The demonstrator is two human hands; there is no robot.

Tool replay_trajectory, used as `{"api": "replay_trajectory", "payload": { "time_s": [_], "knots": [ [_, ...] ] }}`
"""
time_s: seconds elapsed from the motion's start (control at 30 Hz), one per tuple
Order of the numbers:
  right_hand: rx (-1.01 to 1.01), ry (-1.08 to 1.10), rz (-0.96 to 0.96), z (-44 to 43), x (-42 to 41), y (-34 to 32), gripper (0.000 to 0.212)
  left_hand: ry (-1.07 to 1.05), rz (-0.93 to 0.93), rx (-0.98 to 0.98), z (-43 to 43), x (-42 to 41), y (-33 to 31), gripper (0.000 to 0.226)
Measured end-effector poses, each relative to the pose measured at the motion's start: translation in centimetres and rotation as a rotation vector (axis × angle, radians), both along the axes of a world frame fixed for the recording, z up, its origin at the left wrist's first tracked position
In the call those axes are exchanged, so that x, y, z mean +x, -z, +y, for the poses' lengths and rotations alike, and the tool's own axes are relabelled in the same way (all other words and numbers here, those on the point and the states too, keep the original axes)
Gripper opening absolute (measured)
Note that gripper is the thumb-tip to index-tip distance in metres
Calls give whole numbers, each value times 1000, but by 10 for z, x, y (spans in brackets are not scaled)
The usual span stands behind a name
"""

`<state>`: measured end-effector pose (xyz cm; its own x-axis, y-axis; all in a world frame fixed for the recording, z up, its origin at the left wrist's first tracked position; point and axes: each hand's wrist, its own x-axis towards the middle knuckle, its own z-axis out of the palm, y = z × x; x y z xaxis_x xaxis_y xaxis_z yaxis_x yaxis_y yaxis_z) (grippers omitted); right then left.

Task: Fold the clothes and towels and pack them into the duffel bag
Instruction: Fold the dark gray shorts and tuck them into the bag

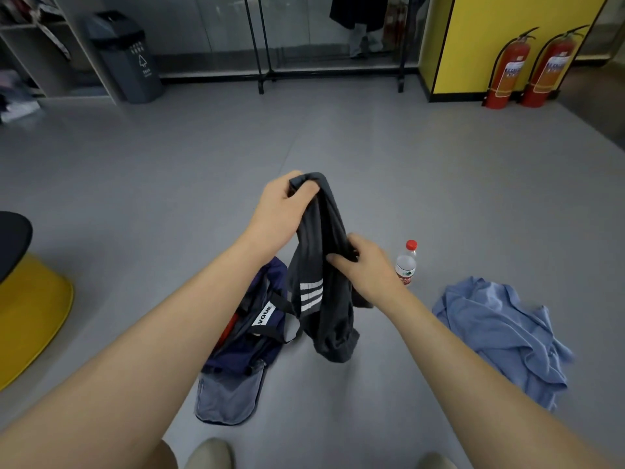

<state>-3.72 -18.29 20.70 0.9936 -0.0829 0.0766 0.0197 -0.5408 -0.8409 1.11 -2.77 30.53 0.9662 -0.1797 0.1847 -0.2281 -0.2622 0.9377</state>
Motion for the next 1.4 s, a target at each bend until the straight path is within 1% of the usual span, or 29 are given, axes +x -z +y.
{"api": "replay_trajectory", "payload": {
  "time_s": [0.1,0.2,0.23,0.27,0.33,0.37,0.4,0.43,0.5,0.57,0.6,0.67,0.7,0.77,0.83,0.9,1.0,1.07,1.13,1.23,1.27,1.33,1.4],
  "knots": [
    [12,22,-40,-3,0,-1,29,-111,-82,102,21,8,10,20],
    [104,18,-88,-3,0,-7,26,-206,-73,113,39,7,33,6],
    [125,-2,-101,-1,0,-10,26,-215,-62,135,44,4,44,9],
    [124,-21,-107,2,0,-13,27,-194,-49,175,48,0,55,25],
    [82,-63,-114,7,0,-17,29,-69,-14,273,53,-11,74,55],
    [58,-80,-114,9,0,-18,30,6,7,310,53,-17,80,63],
    [43,-94,-112,11,-1,-19,28,70,29,331,50,-24,85,65],
    [44,-111,-110,12,-2,-18,24,117,43,335,49,-29,91,62],
    [58,-150,-92,13,-3,-16,16,159,29,333,44,-36,98,43],
    [48,-170,-79,13,-4,-15,16,123,-19,336,39,-34,99,17],
    [40,-171,-72,12,-4,-14,18,88,-42,327,37,-33,97,11],
    [-12,-164,-32,8,-4,-8,18,-2,-65,277,36,-29,91,14],
    [-79,-161,8,6,-4,-4,17,-45,-58,240,36,-26,89,15],
    [-238,-158,107,0,-6,6,27,-119,-38,196,37,-21,88,21],
    [-278,-140,149,-2,-6,9,32,-151,-47,221,38,-17,89,25],
    [-218,-116,124,-1,-3,7,30,-144,-85,328,40,-15,93,25],
    [-21,-76,94,7,3,-1,23,-161,-179,553,42,-20,104,26],
    [83,-61,82,14,6,-8,15,-167,-209,564,39,-29,110,25],
    [158,-33,59,20,9,-14,13,-107,-137,528,37,-37,114,18],
    [305,5,71,27,13,-22,14,82,57,590,37,-44,125,32],
    [352,12,91,28,14,-23,15,105,78,629,37,-45,130,35],
    [455,37,127,30,16,-22,17,81,87,673,39,-43,138,30],
    [545,74,134,29,16,-20,17,80,158,603,40,-40,138,27]
  ]
}}
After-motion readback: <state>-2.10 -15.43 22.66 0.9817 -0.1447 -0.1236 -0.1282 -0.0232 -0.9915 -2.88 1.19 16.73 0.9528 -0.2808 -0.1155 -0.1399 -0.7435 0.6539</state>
